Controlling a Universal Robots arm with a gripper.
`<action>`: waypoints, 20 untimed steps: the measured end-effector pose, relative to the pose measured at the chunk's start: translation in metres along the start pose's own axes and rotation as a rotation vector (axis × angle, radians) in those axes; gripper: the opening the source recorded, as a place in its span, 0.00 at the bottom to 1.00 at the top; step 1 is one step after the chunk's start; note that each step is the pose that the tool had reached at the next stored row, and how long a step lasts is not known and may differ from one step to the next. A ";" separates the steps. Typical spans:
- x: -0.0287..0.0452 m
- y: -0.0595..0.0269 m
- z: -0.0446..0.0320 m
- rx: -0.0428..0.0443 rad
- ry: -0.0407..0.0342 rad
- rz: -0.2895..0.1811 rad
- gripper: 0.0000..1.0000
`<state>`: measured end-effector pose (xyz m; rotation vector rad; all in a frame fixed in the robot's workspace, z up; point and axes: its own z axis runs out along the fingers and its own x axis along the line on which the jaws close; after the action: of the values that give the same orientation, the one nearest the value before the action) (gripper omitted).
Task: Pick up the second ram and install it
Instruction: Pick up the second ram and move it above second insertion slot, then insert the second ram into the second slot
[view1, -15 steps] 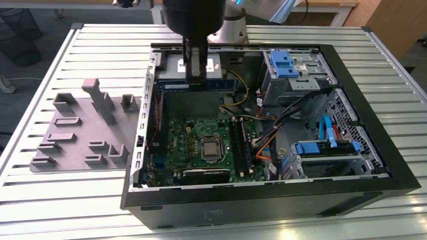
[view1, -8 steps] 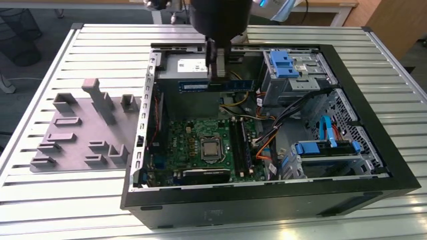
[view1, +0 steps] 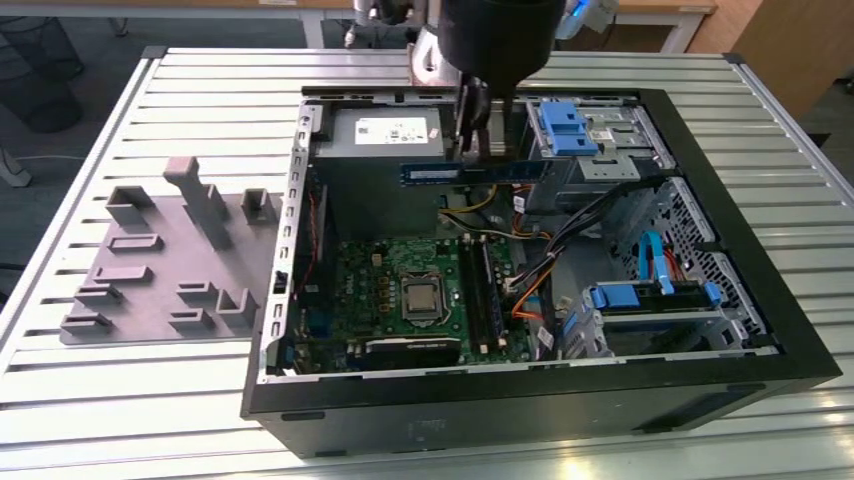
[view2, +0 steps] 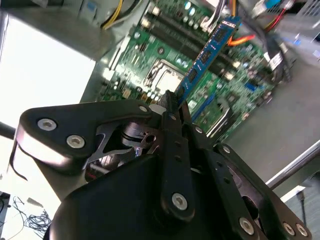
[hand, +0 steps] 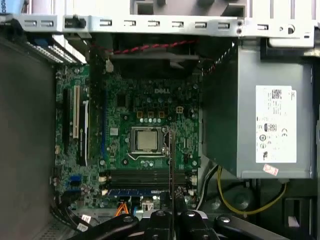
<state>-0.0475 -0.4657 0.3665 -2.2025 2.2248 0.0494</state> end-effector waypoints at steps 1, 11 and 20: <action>-0.0001 -0.0049 0.0002 0.0000 -0.0001 0.000 0.14; -0.0001 -0.0100 0.0003 0.0000 -0.0001 0.000 0.14; -0.0001 -0.0104 0.0003 0.0006 -0.0004 0.021 0.14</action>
<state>-0.0371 -0.4656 0.3660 -2.1783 2.2480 0.0494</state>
